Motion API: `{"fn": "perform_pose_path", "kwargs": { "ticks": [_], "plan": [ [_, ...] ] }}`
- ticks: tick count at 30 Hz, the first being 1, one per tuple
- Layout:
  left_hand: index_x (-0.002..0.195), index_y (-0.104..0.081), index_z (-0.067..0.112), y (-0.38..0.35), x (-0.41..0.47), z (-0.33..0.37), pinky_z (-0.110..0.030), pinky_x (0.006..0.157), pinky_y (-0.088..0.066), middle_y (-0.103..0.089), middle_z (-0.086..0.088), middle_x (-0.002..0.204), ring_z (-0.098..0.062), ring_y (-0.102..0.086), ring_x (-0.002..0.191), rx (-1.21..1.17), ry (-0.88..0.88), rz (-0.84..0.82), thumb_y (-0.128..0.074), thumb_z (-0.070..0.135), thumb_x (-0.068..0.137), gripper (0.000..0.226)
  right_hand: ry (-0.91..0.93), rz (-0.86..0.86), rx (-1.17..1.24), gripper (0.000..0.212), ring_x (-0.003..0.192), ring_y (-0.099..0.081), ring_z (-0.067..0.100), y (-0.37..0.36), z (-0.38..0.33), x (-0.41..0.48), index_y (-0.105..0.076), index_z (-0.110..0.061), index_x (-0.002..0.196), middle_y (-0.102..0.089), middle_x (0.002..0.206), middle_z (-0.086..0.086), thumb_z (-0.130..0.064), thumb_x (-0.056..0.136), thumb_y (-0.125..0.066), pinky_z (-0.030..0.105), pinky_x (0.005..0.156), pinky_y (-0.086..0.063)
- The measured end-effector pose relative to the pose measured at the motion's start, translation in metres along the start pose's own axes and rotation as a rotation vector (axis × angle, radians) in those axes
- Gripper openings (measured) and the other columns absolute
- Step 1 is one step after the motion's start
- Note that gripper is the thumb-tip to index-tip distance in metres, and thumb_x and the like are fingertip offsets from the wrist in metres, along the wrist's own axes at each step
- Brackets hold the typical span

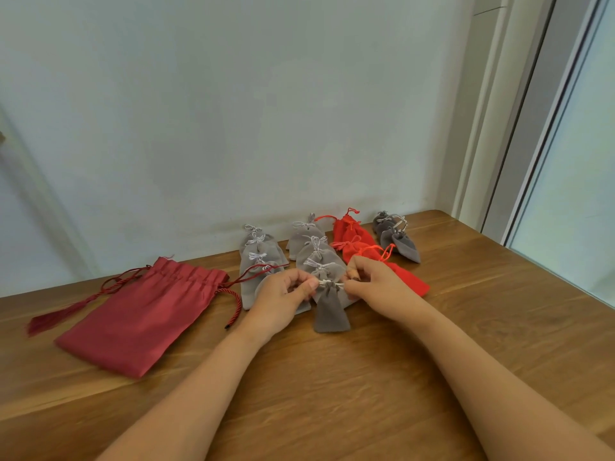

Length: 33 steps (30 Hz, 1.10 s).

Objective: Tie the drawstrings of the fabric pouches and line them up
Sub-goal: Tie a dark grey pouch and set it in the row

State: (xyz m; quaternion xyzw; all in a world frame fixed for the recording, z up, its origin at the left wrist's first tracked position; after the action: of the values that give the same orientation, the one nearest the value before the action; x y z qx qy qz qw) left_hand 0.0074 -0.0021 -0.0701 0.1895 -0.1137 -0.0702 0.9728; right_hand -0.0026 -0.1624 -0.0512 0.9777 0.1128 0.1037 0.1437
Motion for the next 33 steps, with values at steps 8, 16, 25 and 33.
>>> {"fn": "perform_pose_path", "kwargs": {
  "ticks": [8, 16, 25, 33],
  "plan": [
    [0.084, -0.067, 0.019, 0.002, -0.001, 0.004, -0.017, 0.073, -0.049, -0.066, 0.006, 0.074, 0.0, -0.061, 0.07, -0.081, -0.024, 0.03, -0.059, 0.016, 0.094, 0.013, -0.046, 0.043, 0.021, 0.031, 0.078, -0.062, 0.016, -0.007, 0.008, 0.0, -0.05, -0.017, 0.078, -0.061, 0.076, -0.002, -0.012, 0.077, -0.08, 0.039, 0.078, -0.055],
    [0.105, -0.072, 0.02, -0.016, -0.002, 0.011, -0.004, 0.089, -0.036, -0.061, 0.015, 0.116, 0.008, -0.051, 0.107, 0.166, -0.106, -0.152, -0.058, 0.012, 0.094, 0.02, -0.028, 0.305, 0.451, 0.029, 0.08, -0.061, 0.013, 0.046, -0.005, 0.004, -0.052, -0.014, 0.081, -0.066, 0.083, 0.001, 0.013, 0.089, -0.048, 0.028, 0.073, -0.043],
    [0.099, -0.075, 0.026, -0.015, -0.002, 0.01, 0.008, 0.082, -0.019, -0.058, 0.02, 0.117, 0.003, -0.04, 0.112, 0.341, -0.109, -0.138, -0.072, 0.02, 0.084, 0.016, -0.203, 0.801, 0.158, 0.015, 0.071, -0.054, 0.009, 0.139, 0.043, -0.012, -0.056, -0.011, 0.099, -0.06, 0.086, 0.0, 0.002, 0.094, -0.05, 0.025, 0.057, -0.046],
    [0.079, -0.074, 0.027, -0.016, -0.001, 0.005, -0.006, 0.08, -0.032, -0.062, 0.025, 0.105, 0.0, -0.045, 0.11, 0.316, -0.05, -0.154, -0.073, 0.03, 0.082, 0.004, -0.169, 0.683, -0.236, 0.021, 0.095, -0.057, 0.015, 0.125, 0.057, 0.004, -0.067, -0.011, 0.112, -0.067, 0.105, 0.004, -0.011, 0.094, -0.055, 0.027, 0.083, -0.042]
  ]
}}
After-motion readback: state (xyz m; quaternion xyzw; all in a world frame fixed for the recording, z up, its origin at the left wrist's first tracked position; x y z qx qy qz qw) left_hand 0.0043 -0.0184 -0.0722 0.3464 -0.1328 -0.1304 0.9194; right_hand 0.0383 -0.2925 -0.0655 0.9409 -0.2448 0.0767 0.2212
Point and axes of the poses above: each hand's wrist, its own x-axis towards the middle knuckle, its own y-axis out of the back of the hand, z = x × y, the point moved 7 cm from there along x, towards the middle knuckle
